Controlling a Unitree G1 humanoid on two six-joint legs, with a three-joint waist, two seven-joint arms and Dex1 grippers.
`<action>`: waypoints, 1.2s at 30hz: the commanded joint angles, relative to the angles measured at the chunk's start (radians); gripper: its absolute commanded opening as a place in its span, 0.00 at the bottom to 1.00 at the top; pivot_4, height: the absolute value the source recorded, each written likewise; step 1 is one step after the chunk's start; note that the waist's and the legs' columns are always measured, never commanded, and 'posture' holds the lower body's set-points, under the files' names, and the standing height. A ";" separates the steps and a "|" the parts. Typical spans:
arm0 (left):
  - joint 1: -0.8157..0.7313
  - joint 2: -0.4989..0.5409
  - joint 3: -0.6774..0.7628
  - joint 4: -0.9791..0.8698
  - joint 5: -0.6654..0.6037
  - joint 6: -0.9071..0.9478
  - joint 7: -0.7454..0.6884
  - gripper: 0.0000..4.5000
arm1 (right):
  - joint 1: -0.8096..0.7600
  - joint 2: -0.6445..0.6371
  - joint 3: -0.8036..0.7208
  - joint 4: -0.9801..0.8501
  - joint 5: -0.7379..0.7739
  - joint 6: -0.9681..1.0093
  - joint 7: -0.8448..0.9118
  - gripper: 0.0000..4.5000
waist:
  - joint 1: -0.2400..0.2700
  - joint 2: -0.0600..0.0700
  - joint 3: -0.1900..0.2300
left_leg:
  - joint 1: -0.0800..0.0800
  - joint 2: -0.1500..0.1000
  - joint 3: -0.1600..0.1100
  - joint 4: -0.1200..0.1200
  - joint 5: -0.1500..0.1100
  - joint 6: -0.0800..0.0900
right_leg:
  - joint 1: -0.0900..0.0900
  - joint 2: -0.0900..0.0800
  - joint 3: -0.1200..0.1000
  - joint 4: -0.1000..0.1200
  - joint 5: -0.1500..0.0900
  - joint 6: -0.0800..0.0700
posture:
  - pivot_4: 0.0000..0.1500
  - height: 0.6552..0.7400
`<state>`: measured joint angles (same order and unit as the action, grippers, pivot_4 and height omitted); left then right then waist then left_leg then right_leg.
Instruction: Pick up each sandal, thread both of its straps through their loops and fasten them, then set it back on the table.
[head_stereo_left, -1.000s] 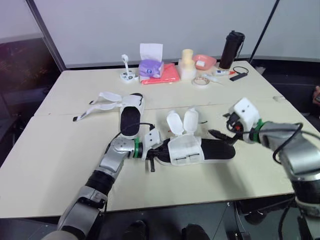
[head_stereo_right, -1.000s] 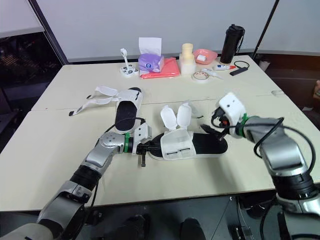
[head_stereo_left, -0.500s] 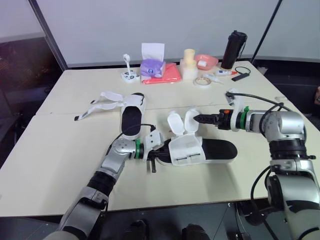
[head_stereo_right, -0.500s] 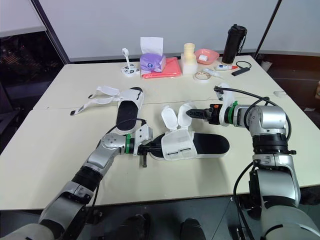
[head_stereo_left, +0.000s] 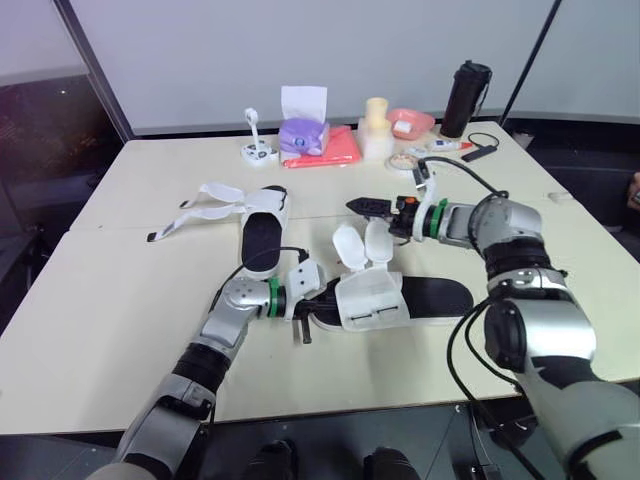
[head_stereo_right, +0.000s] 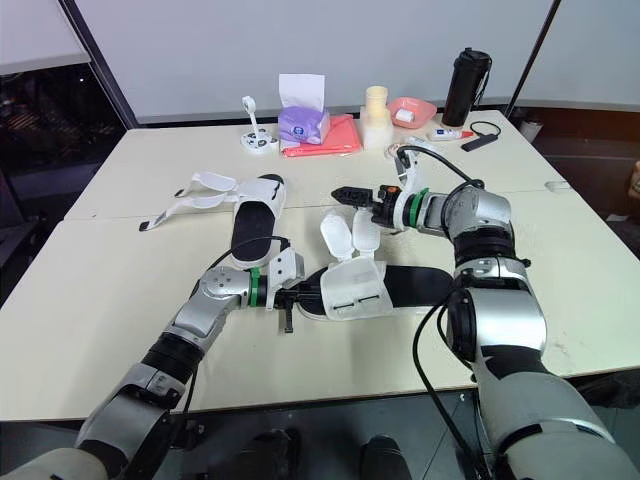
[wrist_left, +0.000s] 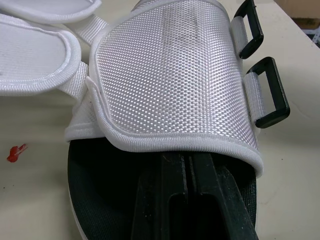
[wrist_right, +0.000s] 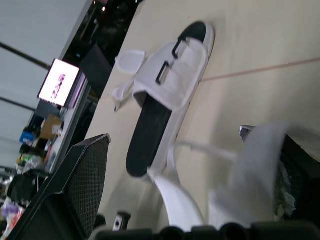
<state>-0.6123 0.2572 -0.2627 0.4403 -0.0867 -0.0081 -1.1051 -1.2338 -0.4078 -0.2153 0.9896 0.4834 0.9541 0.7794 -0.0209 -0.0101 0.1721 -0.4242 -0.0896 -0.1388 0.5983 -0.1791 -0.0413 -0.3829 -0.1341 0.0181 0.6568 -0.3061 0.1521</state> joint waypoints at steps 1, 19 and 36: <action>0.008 0.006 -0.004 -0.013 0.007 0.002 0.013 0.01 | -0.064 -0.008 -0.029 0.005 0.006 -0.037 0.035 1.00 | -0.001 0.000 0.000 | -0.001 0.000 0.000 0.000 0.000 0.000 | -0.001 0.000 0.000 0.001 0.000 0.000 | 1.00 1.00; 0.000 -0.006 -0.011 0.003 0.006 -0.009 0.019 0.00 | 0.053 -0.058 -0.067 -0.457 0.171 0.181 0.139 0.01 | 0.002 0.000 0.000 | -0.003 0.000 0.001 0.000 0.001 -0.002 | -0.007 0.000 0.002 0.007 0.000 0.000 | 1.00 1.00; -0.037 -0.024 -0.011 0.067 0.020 -0.032 0.013 0.00 | 0.815 -0.429 0.344 -1.435 0.057 -0.207 0.430 0.20 | 0.004 -0.001 0.000 | -0.005 0.000 0.003 0.010 0.000 0.000 | -0.004 0.000 0.000 0.007 -0.001 0.001 | 1.00 1.00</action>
<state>-0.6415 0.2302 -0.2631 0.5022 -0.0760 -0.0326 -1.0876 -0.4069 -0.8161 0.1271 -0.4163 0.5650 0.8098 1.1936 -0.0173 -0.0109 0.1724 -0.4292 -0.0891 -0.1356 0.6082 -0.1793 -0.0414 -0.3866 -0.1339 0.0178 0.6639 -0.3066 0.1529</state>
